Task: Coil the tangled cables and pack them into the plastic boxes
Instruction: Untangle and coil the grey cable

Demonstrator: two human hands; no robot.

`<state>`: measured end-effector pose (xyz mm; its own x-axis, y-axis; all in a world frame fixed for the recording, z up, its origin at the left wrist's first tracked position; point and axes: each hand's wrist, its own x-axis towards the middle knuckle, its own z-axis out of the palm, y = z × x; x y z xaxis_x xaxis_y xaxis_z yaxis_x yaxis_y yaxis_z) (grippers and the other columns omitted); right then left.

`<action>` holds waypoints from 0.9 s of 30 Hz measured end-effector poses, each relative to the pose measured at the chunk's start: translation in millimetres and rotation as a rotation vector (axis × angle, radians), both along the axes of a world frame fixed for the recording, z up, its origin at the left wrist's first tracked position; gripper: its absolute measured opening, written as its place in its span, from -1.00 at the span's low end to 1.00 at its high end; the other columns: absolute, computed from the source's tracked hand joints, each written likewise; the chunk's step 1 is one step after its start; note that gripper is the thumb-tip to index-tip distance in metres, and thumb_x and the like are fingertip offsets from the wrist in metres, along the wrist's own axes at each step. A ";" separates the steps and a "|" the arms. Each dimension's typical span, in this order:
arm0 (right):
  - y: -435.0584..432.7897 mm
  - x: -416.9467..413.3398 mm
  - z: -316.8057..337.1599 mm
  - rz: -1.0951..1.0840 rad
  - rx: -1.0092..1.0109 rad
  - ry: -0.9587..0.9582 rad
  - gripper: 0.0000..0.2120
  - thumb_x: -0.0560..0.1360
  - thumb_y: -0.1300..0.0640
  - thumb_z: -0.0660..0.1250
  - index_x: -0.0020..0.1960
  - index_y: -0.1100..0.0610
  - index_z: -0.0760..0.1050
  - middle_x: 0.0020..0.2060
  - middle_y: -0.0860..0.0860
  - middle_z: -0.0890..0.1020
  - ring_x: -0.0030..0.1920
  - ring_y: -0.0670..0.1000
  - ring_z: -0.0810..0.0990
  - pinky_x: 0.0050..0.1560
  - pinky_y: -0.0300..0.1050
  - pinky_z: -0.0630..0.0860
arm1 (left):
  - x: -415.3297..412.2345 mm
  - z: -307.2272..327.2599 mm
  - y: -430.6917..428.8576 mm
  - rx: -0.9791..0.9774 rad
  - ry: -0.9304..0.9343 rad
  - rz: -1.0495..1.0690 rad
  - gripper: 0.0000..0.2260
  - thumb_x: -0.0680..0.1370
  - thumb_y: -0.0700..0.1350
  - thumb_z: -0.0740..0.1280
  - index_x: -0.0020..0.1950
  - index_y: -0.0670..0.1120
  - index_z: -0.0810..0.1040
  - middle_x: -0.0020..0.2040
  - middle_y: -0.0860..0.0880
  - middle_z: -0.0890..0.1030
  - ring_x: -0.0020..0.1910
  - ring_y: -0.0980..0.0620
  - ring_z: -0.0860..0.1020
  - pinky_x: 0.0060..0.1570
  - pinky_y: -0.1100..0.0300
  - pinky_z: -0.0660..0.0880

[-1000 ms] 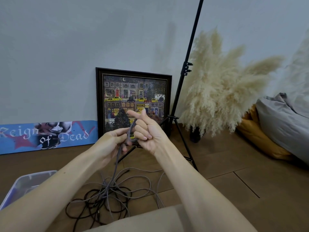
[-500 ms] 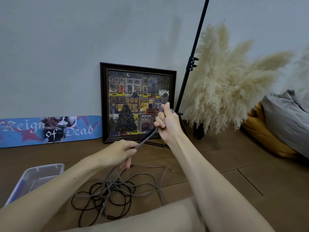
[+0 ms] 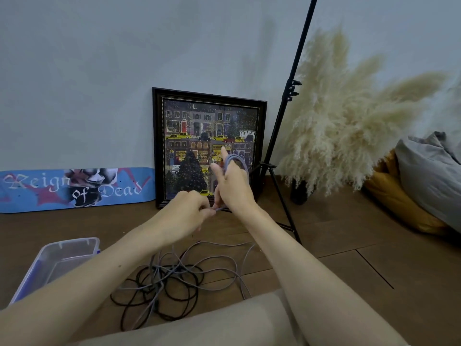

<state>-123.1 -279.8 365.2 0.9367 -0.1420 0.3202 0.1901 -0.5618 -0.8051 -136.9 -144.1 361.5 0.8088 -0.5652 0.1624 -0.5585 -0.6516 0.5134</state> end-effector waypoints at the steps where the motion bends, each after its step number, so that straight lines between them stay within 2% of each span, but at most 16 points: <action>1: 1.6 1.0 -1.0 -0.008 -0.103 0.008 -0.42 0.66 0.05 0.11 0.58 0.04 -0.08 -0.56 0.02 0.52 -0.58 -0.01 0.49 -0.41 0.00 0.60 | 1.1 0.6 1.6 -0.004 -0.038 0.025 -0.74 0.57 -0.04 0.30 -0.32 -0.02 0.49 -0.42 0.01 0.55 -0.41 0.14 0.49 -0.36 0.33 0.32; 4: 3.3 3.7 -4.1 -0.029 -0.290 0.046 -0.39 0.65 -0.01 0.11 0.59 0.03 -0.10 -0.43 0.11 0.59 -0.42 0.13 0.58 -0.27 0.16 0.60 | 9.3 6.1 10.3 -0.052 -0.106 0.072 -0.79 0.51 -0.02 0.38 -0.29 -0.03 0.51 -0.34 0.03 0.55 -0.31 0.12 0.50 -0.32 0.28 0.36; 6: 5.7 2.7 -7.5 -0.011 -0.303 0.079 -0.41 0.65 -0.05 0.11 0.58 0.03 -0.07 -0.34 0.11 0.62 -0.40 0.13 0.56 -0.21 0.18 0.60 | 17.1 11.8 17.8 -0.067 -0.110 0.036 -0.89 0.50 -0.08 0.41 -0.21 -0.05 0.58 -0.25 0.02 0.59 -0.23 0.13 0.52 -0.24 0.28 0.40; 8: 10.5 -0.9 -7.6 0.043 -0.270 0.108 -0.50 0.65 -0.07 0.09 0.53 0.09 0.17 -0.04 0.02 0.67 -0.37 0.01 0.54 -0.11 0.10 0.58 | 23.7 17.3 25.3 -0.079 -0.117 -0.012 -0.96 0.48 -0.14 0.42 -0.17 -0.04 0.61 -0.22 0.06 0.59 -0.20 0.18 0.52 -0.19 0.27 0.41; 9: 12.9 -2.7 -7.3 0.077 -0.236 0.115 -0.58 0.65 -0.08 0.07 0.39 0.12 0.38 0.10 -0.05 0.62 -0.29 -0.06 0.54 -0.07 0.02 0.52 | 25.8 19.4 28.6 -0.094 -0.118 -0.020 -0.95 0.48 -0.15 0.42 -0.18 -0.02 0.62 -0.23 0.10 0.58 -0.20 0.20 0.52 -0.19 0.30 0.40; 10: 15.9 -4.3 -7.0 0.117 -0.186 0.127 -0.62 0.65 -0.10 0.04 0.16 0.10 0.52 0.03 -0.09 0.62 -0.25 -0.12 0.51 -0.08 -0.05 0.45 | 27.2 21.1 31.5 -0.116 -0.112 -0.018 -0.91 0.47 -0.15 0.44 -0.21 0.01 0.61 -0.24 0.14 0.57 -0.21 0.20 0.53 -0.20 0.34 0.40; 11: 19.3 -6.4 -6.5 0.155 -0.130 0.153 -0.57 0.66 -0.13 -0.01 -0.06 0.08 0.53 -0.23 -0.12 0.59 -0.33 -0.18 0.45 -0.19 -0.12 0.37 | 28.4 21.9 34.1 -0.141 -0.104 -0.014 -0.87 0.45 -0.14 0.45 -0.25 0.05 0.59 -0.25 0.14 0.58 -0.21 0.18 0.54 -0.20 0.36 0.41; 12: 22.6 -8.7 -6.3 0.187 -0.083 0.202 -0.47 0.66 -0.15 -0.09 -0.16 0.11 0.51 -0.48 -0.12 0.47 -0.47 -0.19 0.38 -0.31 -0.15 0.27 | 29.2 22.5 36.3 -0.166 -0.102 -0.010 -0.84 0.43 -0.14 0.48 -0.28 0.07 0.58 -0.26 0.13 0.60 -0.19 0.16 0.55 -0.18 0.34 0.42; 14: 26.5 -12.7 -7.6 0.260 0.009 0.361 -0.27 0.63 -0.21 -0.25 -0.06 0.24 0.54 -0.72 -0.11 0.30 -0.68 -0.15 0.25 -0.47 -0.18 0.17 | 28.9 24.2 39.1 -0.220 -0.097 0.002 -0.86 0.38 -0.15 0.51 -0.29 0.03 0.60 -0.28 0.06 0.63 -0.20 0.14 0.56 -0.17 0.25 0.44; 17: 24.9 -14.3 -10.1 0.499 0.305 0.649 0.06 0.44 -0.46 -0.37 0.25 0.37 0.45 -0.71 -0.08 0.18 -0.70 -0.11 0.10 -0.58 -0.27 0.08 | 29.5 27.6 41.5 -0.292 -0.026 -0.008 -0.91 0.37 -0.20 0.52 -0.23 -0.11 0.64 -0.29 -0.01 0.64 -0.29 0.11 0.56 -0.28 0.33 0.43; 19: 21.0 -13.1 -9.8 0.668 0.492 0.767 0.13 0.35 -0.56 -0.31 0.32 0.36 0.40 -0.70 -0.06 0.16 -0.70 -0.13 0.07 -0.62 -0.34 0.06 | 28.7 28.8 42.4 -0.381 0.089 -0.014 -0.93 0.38 -0.24 0.51 -0.21 -0.14 0.64 -0.32 -0.01 0.63 -0.33 0.15 0.54 -0.30 0.40 0.42; 21: 16.6 -13.2 -6.1 0.814 0.631 0.829 0.02 0.39 -0.54 -0.19 0.27 0.32 0.44 -0.70 -0.08 0.19 -0.73 -0.18 0.10 -0.67 -0.36 0.04 | 28.5 29.4 43.0 -0.574 0.280 -0.009 -0.94 0.41 -0.29 0.45 -0.17 -0.18 0.63 -0.38 0.02 0.60 -0.39 0.21 0.52 -0.35 0.42 0.42; 24: 14.6 -17.2 0.7 0.986 0.754 0.822 -0.37 0.51 -0.31 0.10 0.15 0.23 0.54 -0.70 -0.11 0.24 -0.74 -0.21 0.16 -0.69 -0.34 0.05 | 31.2 28.0 44.1 -0.800 0.500 0.037 -0.93 0.42 -0.34 0.39 -0.17 -0.20 0.62 -0.42 0.03 0.61 -0.49 0.24 0.50 -0.47 0.42 0.38; 27: 16.6 -21.1 5.0 1.038 0.841 0.759 -0.56 0.54 -0.12 0.18 0.10 0.20 0.60 -0.70 -0.12 0.25 -0.75 -0.20 0.19 -0.71 -0.36 0.13 | 32.4 25.1 45.7 -0.895 0.625 0.039 -0.90 0.27 -0.24 0.49 -0.24 -0.11 0.68 -0.33 -0.05 0.65 -0.39 0.14 0.53 -0.40 0.36 0.44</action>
<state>-144.2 -263.2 370.2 0.6345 0.7665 -0.0995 -0.3908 0.2071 -0.8969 -104.5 -98.4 386.6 0.9063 -0.4190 0.0562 -0.0214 0.0872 0.9960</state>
